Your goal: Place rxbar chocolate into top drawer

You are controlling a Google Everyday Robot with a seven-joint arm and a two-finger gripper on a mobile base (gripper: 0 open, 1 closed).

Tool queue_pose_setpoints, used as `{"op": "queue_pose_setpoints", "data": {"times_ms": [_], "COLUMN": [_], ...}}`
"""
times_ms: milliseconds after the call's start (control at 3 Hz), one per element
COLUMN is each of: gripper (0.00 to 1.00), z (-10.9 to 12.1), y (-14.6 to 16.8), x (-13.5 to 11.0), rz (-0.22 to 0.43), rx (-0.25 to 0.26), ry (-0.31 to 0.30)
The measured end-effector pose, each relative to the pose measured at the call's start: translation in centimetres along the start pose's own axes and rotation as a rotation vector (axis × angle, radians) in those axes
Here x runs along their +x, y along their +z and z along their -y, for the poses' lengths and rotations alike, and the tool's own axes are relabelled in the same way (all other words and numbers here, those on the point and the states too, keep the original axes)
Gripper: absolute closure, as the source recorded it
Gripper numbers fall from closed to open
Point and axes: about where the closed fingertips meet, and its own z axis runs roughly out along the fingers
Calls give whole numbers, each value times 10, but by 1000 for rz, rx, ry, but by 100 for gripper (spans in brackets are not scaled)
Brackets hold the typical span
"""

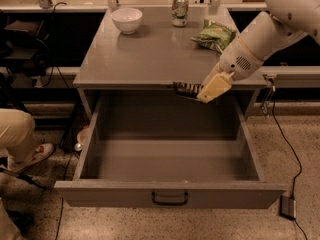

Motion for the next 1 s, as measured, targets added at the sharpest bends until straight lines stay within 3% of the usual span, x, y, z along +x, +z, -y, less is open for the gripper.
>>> {"op": "queue_pose_setpoints", "data": {"times_ms": [333,667,1000], "gripper": [100,100,100], "z": [-16,-23,-28], "y": [60,111,154], "x": [22,36,36], "rz": [-30,-33,-16], "rx": [-83,-111,-105], "ry": [69,151,217]}}
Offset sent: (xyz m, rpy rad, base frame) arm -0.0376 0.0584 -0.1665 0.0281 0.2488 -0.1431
